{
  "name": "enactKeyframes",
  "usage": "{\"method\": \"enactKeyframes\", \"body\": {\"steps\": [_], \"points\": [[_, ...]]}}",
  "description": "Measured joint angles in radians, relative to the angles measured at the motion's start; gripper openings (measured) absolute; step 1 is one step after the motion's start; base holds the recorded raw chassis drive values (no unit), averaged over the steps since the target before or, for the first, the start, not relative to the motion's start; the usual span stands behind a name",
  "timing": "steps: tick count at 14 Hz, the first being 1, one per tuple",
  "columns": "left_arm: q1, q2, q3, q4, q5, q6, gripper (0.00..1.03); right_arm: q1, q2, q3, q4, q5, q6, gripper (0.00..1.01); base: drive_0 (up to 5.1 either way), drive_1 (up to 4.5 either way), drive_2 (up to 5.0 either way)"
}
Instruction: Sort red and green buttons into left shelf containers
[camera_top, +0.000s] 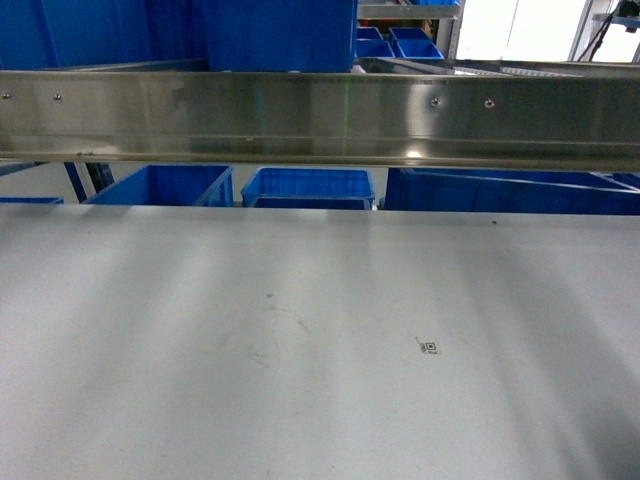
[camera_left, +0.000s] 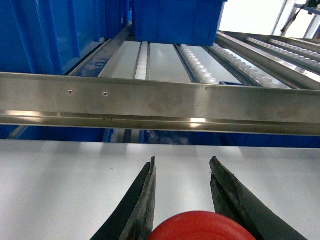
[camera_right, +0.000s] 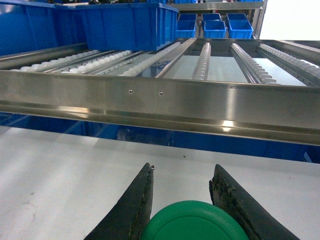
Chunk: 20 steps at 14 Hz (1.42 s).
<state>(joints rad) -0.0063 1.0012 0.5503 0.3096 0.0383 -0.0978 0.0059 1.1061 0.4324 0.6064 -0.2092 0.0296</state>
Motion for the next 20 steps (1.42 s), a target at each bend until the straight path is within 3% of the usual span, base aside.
{"method": "enactKeyframes", "body": {"steps": [20], "points": [[0.005,0.001,0.000,-0.002,-0.005,0.000,0.30,0.001,0.003,0.000,0.003,-0.002,0.000,0.32,-4.9,2.23,2.7]]}}
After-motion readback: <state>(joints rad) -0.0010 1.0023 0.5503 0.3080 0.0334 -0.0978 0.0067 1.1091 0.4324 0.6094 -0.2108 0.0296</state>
